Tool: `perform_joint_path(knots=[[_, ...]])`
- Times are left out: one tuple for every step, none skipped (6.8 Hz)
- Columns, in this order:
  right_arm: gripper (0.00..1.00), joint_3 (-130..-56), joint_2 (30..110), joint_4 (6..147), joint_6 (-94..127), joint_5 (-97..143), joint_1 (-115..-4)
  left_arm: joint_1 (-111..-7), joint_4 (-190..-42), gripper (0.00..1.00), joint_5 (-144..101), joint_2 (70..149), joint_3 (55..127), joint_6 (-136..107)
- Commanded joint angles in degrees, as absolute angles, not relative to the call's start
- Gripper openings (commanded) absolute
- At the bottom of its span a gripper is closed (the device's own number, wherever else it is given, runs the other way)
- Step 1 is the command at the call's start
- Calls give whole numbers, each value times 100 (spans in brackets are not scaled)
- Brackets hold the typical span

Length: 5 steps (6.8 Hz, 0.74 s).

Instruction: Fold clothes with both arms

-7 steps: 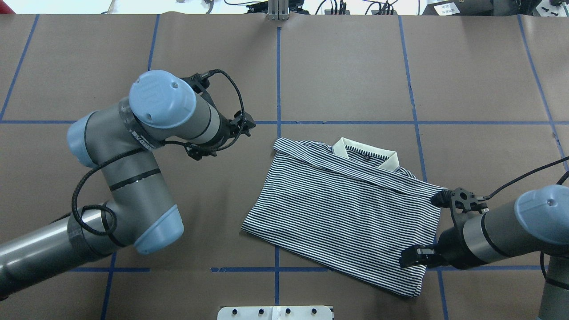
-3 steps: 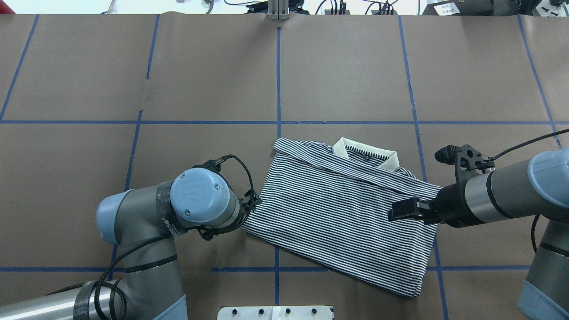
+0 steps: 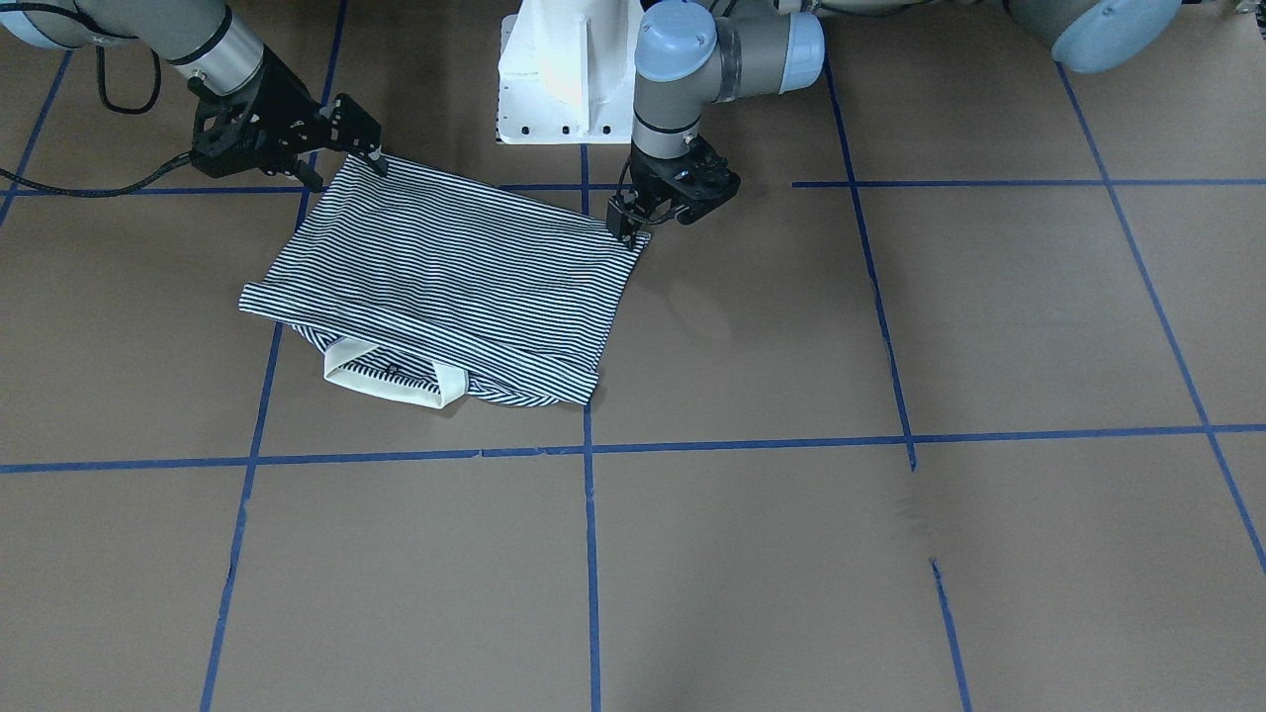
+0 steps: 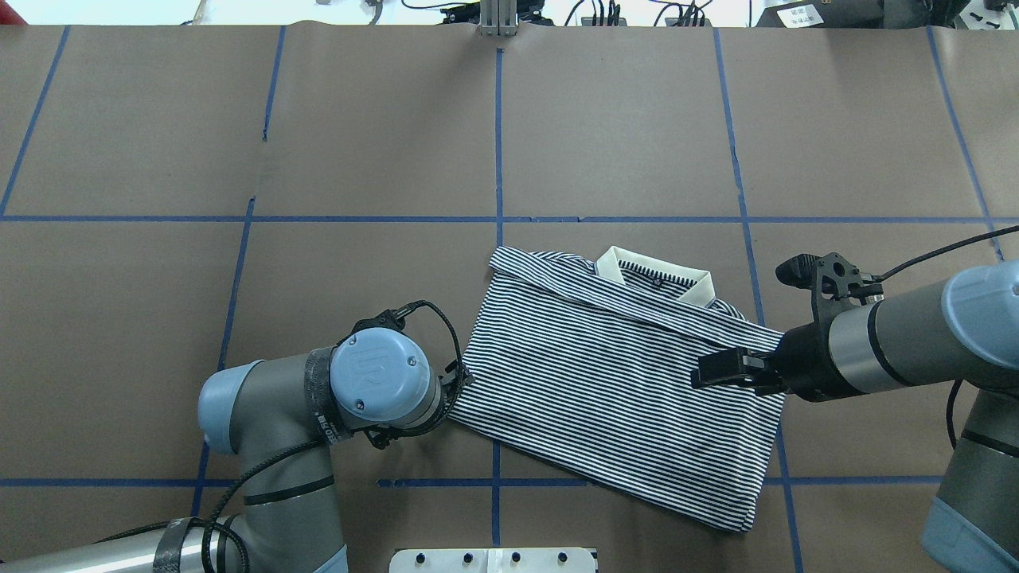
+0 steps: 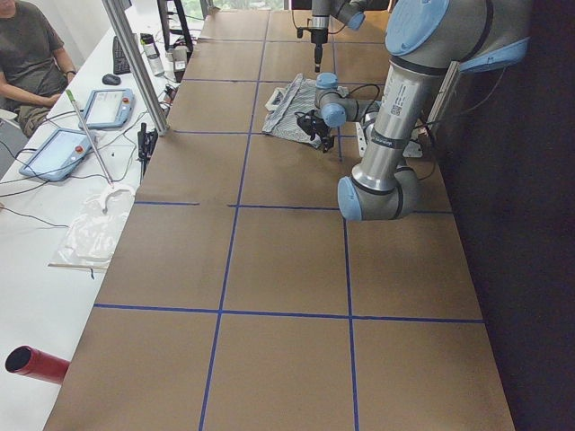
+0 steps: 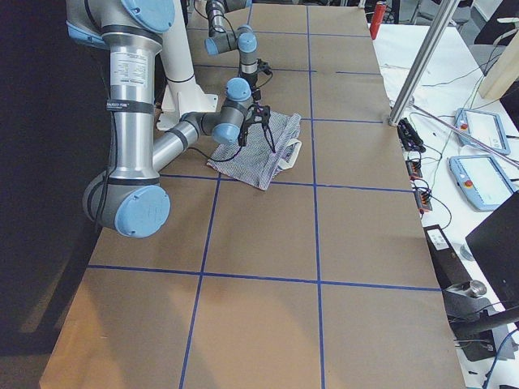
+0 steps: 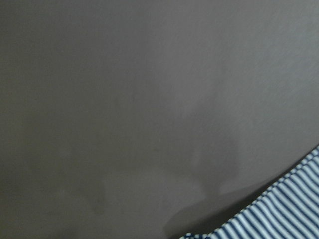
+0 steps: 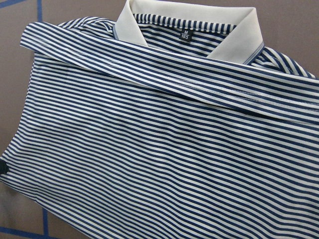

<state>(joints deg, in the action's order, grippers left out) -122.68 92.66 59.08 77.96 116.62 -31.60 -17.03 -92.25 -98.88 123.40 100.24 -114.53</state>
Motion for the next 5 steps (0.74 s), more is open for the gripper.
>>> perform_joint_path(knots=[[100, -12261, 9264, 5915, 7796, 11637, -3164, -1696, -9237, 89, -9826, 12445, 9967, -11496], [100, -12261, 9264, 5915, 7796, 11637, -3164, -1696, -9237, 83, -9826, 12532, 9897, -11513], [100, -12261, 9272, 5906, 7796, 11637, -3173, -1696, -9246, 78, -9826, 12577, 9836, -11514], [100, -12261, 9272, 5915, 7796, 11637, -3173, -1696, -9246, 71, -9826, 12560, 9809, -11505], [100, -12269, 9272, 5906, 7796, 11637, -3182, -1696, -9237, 31, -9826, 12560, 9782, -11496]])
